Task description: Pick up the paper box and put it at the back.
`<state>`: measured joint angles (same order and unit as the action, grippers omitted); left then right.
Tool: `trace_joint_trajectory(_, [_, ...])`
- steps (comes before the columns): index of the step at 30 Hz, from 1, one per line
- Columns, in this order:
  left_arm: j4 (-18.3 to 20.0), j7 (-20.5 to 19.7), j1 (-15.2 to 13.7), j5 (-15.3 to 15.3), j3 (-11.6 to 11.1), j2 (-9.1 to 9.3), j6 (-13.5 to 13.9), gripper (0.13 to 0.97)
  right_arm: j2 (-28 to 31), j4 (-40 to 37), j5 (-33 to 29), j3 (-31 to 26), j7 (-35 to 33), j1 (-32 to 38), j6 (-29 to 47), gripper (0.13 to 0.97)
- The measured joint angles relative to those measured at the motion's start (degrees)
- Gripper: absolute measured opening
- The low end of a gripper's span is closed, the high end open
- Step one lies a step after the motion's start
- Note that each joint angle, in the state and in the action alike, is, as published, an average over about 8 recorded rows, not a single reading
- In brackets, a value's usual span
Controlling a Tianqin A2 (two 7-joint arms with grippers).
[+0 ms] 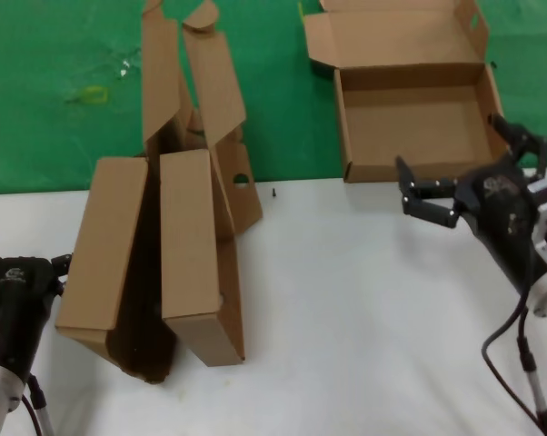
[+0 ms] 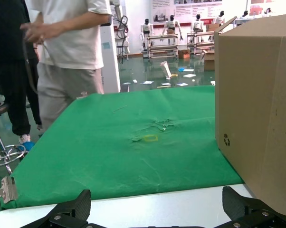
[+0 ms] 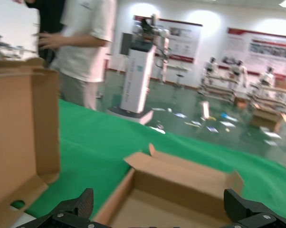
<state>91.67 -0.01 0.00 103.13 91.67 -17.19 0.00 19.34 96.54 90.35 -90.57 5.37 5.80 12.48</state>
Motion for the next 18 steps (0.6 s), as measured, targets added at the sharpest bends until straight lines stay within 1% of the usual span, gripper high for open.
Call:
trace_joint_trajectory(6, [0.0,0.0,0.0,0.0,0.0,0.0,0.0,0.966,-0.88,-1.99,5.23,-0.45,-2.2,-2.37,-5.1,0.966])
trace_joint_trajectory(11, [0.0,0.0,0.0,0.01,0.0,0.0,0.0,0.966,-1.52,-3.43,9.03,-0.78,-3.8,-4.09,-8.81,0.966])
trace_joint_trajectory(18, [0.0,0.0,0.0,0.0,0.0,0.0,0.0,0.966,-1.78,-4.02,10.56,-0.91,-4.45,-4.79,-10.31,0.966])
